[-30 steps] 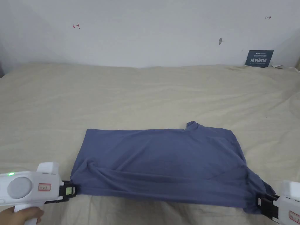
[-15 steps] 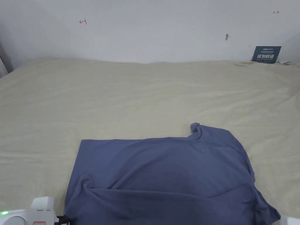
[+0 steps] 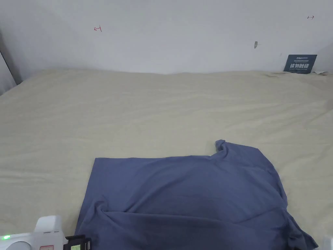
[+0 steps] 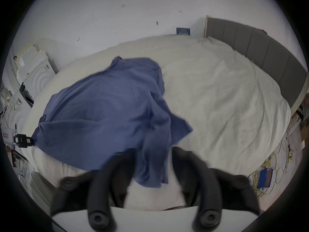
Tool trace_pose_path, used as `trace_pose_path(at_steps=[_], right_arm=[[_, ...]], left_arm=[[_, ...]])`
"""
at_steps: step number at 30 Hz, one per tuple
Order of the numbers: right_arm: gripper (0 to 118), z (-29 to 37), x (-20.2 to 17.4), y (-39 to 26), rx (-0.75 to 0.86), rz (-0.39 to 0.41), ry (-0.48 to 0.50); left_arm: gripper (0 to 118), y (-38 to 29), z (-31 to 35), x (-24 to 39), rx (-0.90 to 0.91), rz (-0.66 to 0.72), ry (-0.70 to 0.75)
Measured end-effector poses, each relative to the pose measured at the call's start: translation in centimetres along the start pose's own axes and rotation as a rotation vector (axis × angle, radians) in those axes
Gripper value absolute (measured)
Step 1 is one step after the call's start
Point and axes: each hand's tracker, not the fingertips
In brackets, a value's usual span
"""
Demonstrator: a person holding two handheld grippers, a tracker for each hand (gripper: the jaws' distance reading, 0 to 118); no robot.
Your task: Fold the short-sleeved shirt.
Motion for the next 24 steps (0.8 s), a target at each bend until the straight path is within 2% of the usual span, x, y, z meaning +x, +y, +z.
trace_pose_path(at_steps=[1,2,5,8,10,12,21,22,24], right_arm=[[78,0.4,-0.1,0.5,0.014,-0.003,0.005],[85,0.9,-0.2,1.1,0.042,0.000,0.008],[87,2.4,-0.9,3.2,0.120,0.018,0.020],[92,4.2,-2.6,5.3,0.210,0.028,0.023],[104,5.1,-3.6,6.7,0.288,0.043,0.024],[111,5.6,-4.3,8.1,0.363,0.061,0.017],[111,7.7,-8.2,11.5,0.635,0.075,-0.006],[111,7.8,-8.7,11.5,0.664,0.086,-0.017],[109,7.8,-9.1,11.6,0.712,0.093,-0.035]], left_arm=[[81,0.3,0.5,0.3,0.023,-0.005,0.008],[93,0.6,1.0,0.6,0.051,-0.015,0.018],[106,2.1,2.9,1.6,0.143,-0.050,0.011],[107,3.9,4.7,2.9,0.237,-0.074,0.003],[107,5.4,5.9,3.9,0.305,-0.095,-0.007],[107,6.7,6.7,5.0,0.372,-0.116,0.002],[106,9.0,8.5,9.6,0.686,-0.166,0.019],[105,8.8,8.5,10.0,0.733,-0.165,0.021],[94,8.0,8.5,10.8,0.814,-0.204,0.037]])
